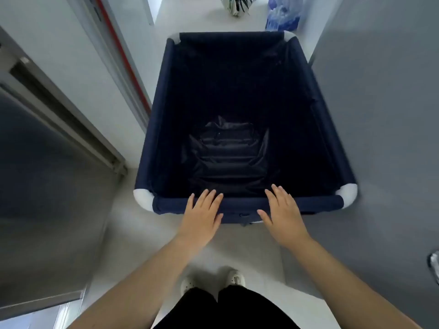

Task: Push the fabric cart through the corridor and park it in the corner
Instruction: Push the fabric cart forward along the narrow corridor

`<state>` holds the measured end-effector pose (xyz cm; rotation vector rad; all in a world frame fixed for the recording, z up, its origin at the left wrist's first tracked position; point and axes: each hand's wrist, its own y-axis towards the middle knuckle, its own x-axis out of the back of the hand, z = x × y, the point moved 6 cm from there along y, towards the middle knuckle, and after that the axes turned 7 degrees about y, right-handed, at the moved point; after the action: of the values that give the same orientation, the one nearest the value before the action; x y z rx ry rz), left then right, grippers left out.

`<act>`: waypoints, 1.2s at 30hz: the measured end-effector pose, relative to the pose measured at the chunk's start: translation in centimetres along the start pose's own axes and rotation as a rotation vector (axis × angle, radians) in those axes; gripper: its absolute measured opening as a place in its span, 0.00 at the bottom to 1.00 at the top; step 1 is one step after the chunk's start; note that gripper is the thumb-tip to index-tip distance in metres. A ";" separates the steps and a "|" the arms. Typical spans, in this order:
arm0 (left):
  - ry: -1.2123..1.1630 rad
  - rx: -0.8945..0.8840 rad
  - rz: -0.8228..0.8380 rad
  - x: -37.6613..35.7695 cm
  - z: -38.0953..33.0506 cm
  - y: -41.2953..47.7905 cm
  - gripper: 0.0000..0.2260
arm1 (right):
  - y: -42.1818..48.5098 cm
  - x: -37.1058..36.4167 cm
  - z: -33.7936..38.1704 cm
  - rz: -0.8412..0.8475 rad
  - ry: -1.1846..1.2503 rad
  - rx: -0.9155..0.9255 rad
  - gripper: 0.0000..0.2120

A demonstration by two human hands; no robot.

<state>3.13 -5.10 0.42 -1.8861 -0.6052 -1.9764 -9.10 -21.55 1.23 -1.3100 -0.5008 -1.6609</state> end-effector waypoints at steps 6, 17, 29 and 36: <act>0.010 0.009 0.034 -1.9 0.9 0.1 0.23 | 0.6 -2.0 -1.3 0.047 -0.081 0.003 0.27; -0.001 0.021 0.025 -2.9 2.0 1.6 0.19 | 2.5 -1.9 -0.9 -0.158 -0.217 0.003 0.21; -0.030 0.045 0.151 -3.1 4.1 7.2 0.18 | 8.2 -0.3 -1.3 -0.147 -0.229 0.027 0.21; -0.054 0.041 0.125 -3.9 6.1 12.5 0.17 | 13.3 1.4 -1.6 -0.137 -0.197 0.013 0.20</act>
<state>15.03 -12.73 -2.47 -1.9099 -0.5252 -1.8268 1.35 -29.80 -1.01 -1.4654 -0.7312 -1.6444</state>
